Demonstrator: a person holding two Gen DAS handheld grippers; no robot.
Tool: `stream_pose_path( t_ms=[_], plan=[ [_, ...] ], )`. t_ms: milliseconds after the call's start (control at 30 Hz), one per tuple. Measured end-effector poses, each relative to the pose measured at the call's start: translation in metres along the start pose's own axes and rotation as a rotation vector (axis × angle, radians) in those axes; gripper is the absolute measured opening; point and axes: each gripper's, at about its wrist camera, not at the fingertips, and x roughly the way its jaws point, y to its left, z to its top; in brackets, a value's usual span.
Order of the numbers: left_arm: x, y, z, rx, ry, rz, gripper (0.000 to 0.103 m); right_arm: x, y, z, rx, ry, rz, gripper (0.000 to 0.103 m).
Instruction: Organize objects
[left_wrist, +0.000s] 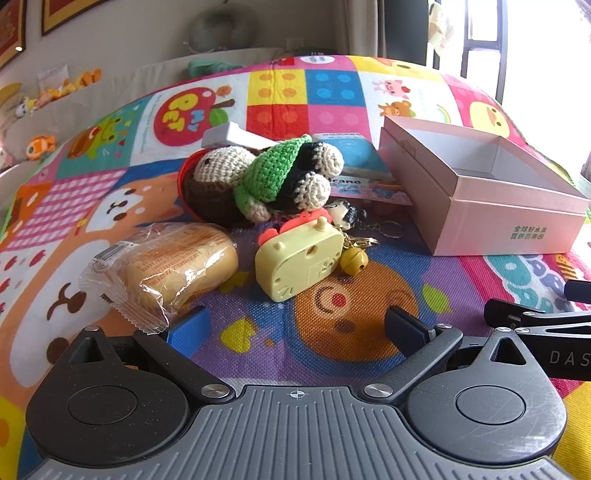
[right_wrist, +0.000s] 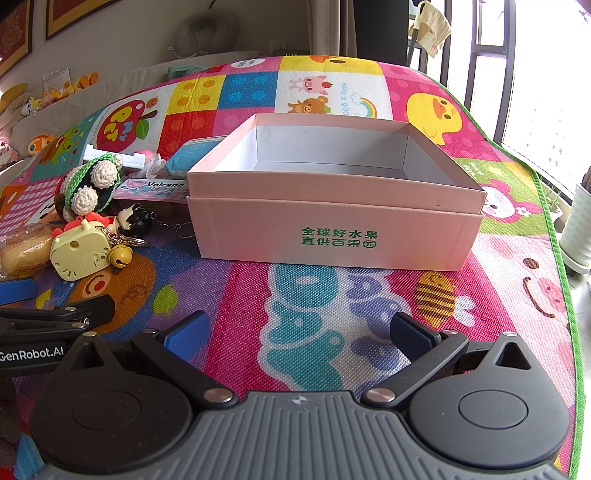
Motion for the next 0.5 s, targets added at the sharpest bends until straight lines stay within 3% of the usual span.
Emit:
stream_pose_path(
  t_ms=[333, 500],
  plan=[
    [-0.001, 0.000, -0.001, 0.001, 0.000, -0.010, 0.102, -0.002, 0.003, 0.001, 0.001, 0.000, 0.001, 0.103],
    [-0.012, 0.010, -0.008, 0.005, -0.013, -0.121, 0.102, -0.002, 0.004, 0.001, 0.001, 0.000, 0.001, 0.103]
  ],
)
